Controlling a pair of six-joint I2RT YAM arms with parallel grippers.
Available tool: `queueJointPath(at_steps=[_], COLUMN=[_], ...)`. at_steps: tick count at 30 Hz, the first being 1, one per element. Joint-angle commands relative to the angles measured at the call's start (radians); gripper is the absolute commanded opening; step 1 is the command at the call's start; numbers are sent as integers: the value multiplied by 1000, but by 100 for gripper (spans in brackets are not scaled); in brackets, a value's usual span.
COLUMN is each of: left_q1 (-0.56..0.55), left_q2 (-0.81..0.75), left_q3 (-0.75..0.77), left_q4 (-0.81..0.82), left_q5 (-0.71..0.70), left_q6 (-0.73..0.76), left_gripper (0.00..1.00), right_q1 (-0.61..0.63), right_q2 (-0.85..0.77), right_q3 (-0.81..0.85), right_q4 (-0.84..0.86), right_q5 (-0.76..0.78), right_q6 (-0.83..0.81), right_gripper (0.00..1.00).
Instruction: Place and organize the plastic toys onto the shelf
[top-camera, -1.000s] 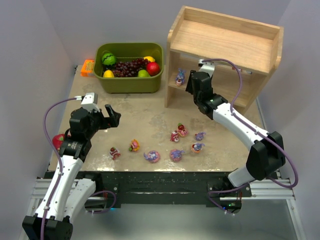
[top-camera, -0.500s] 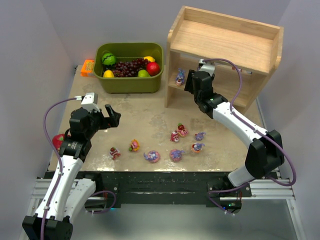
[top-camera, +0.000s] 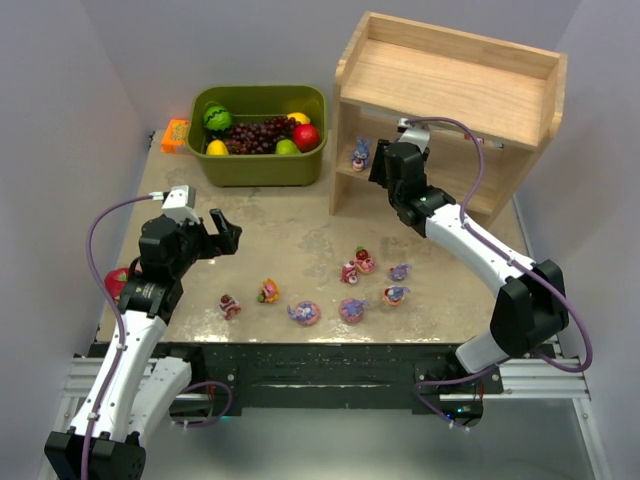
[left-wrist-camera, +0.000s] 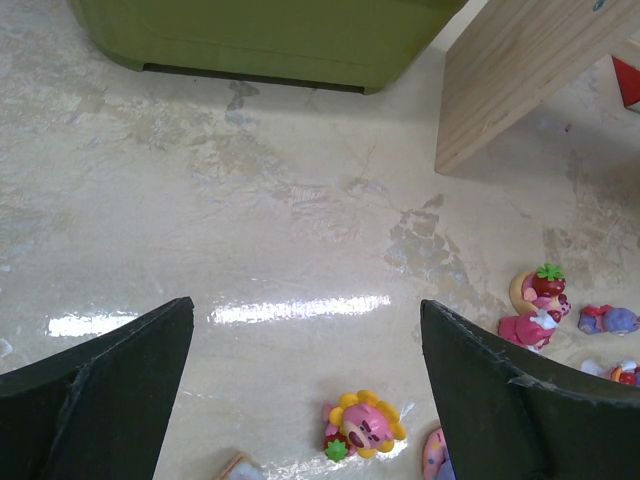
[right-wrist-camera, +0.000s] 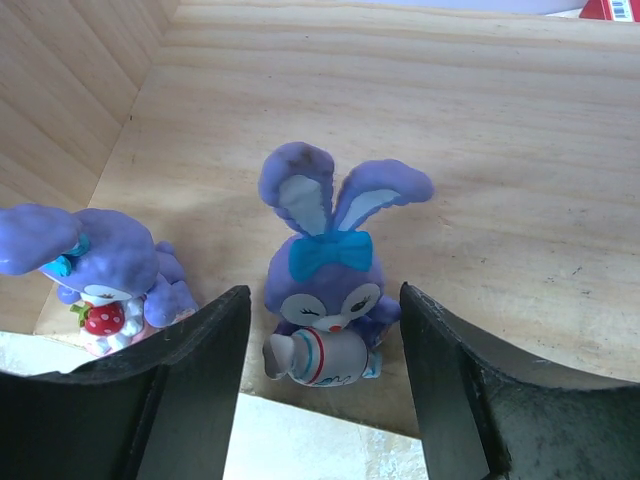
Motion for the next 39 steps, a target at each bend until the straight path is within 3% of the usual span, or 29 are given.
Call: queueJointPath(at_steps=[1,12,23,39], left_q1=[-5,-5,-5,-5], left_q2=[-7,-4,-5,-11], left_q3=[4,6,6,6], left_q4=[7,7,9,9], left_q5=[-9,-6,-5,-5], left_q6=[7,5,5,4], left_gripper=[100,99,100,100], right_q1=[-13,-14,-13,-10], right_q2=[-30,-53,-96,-143], right_q3=[7,8,-2,-38], right_q4=[-52,-73,-90,-79], right_q5=[-10,-39,-77,-145], right_q6=[39,100,93,106], right_gripper=[63,59,64,63])
